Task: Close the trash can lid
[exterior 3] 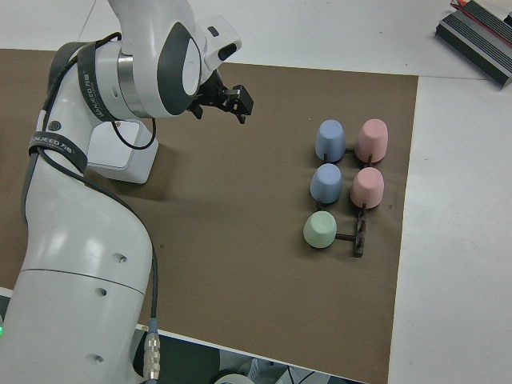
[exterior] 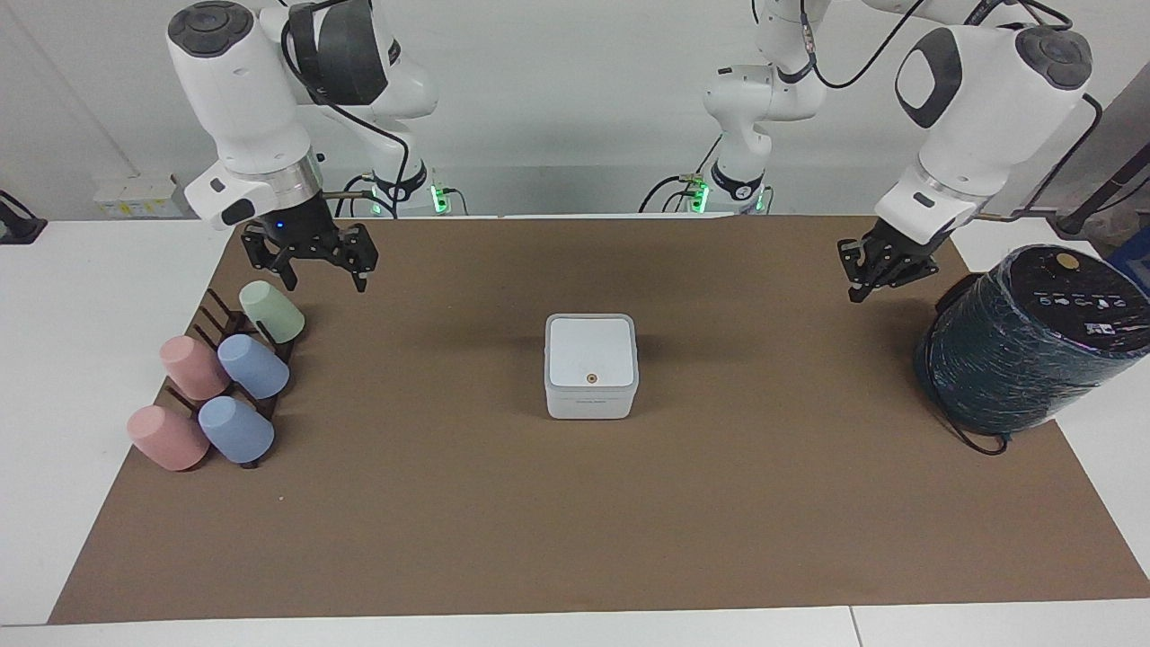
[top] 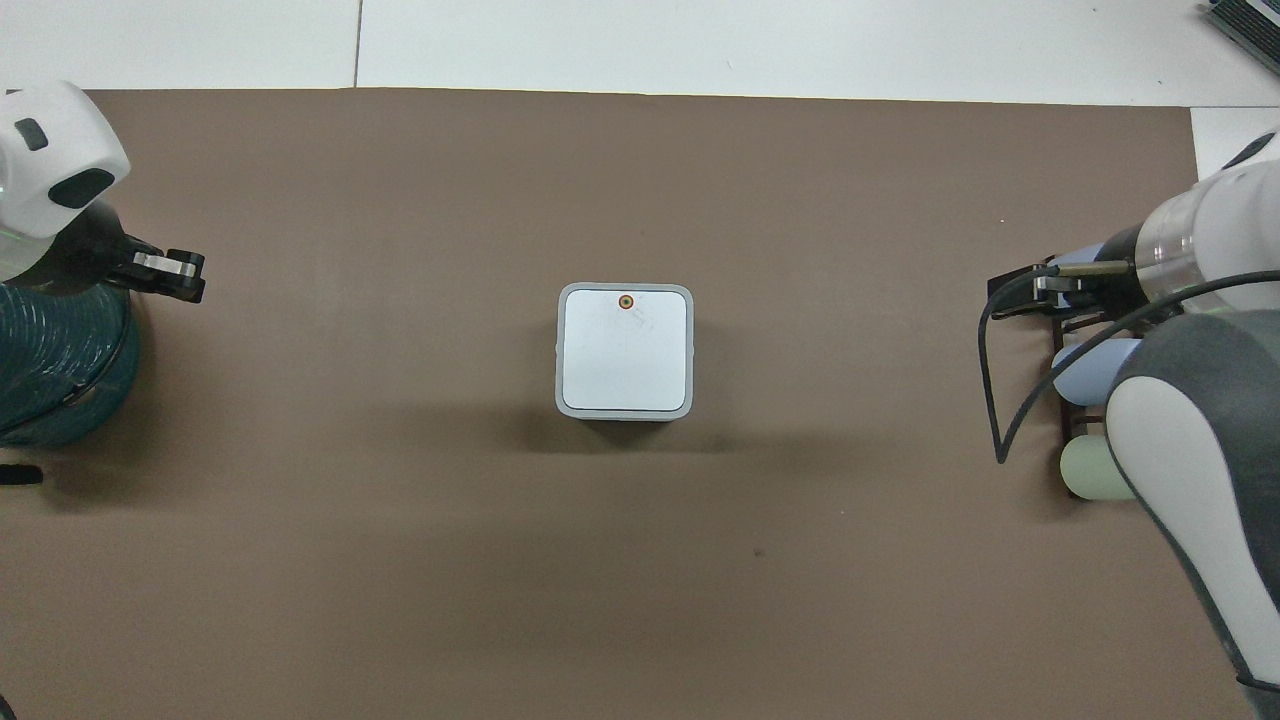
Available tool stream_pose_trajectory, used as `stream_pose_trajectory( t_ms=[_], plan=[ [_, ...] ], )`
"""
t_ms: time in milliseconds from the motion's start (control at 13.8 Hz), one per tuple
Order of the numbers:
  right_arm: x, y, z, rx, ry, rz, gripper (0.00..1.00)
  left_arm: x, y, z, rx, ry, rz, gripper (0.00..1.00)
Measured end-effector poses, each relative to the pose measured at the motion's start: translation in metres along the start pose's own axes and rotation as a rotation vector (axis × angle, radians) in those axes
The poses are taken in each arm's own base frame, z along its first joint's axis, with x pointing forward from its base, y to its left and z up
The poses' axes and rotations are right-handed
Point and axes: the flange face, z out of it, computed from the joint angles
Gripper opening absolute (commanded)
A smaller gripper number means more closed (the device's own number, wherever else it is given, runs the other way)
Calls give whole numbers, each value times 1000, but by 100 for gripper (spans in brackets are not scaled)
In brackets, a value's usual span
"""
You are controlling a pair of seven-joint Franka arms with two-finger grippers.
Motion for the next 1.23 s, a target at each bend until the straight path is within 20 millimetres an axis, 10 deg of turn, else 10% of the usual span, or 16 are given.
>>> stream_pose_trajectory(
  t_ms=[290,1234],
  plan=[
    [0,0,0,0,0,0,100,-1,14,-4,33,-1,33,100],
    [0,0,0,0,0,0,100,2,16,-5,34,21,-10,100]
  ],
)
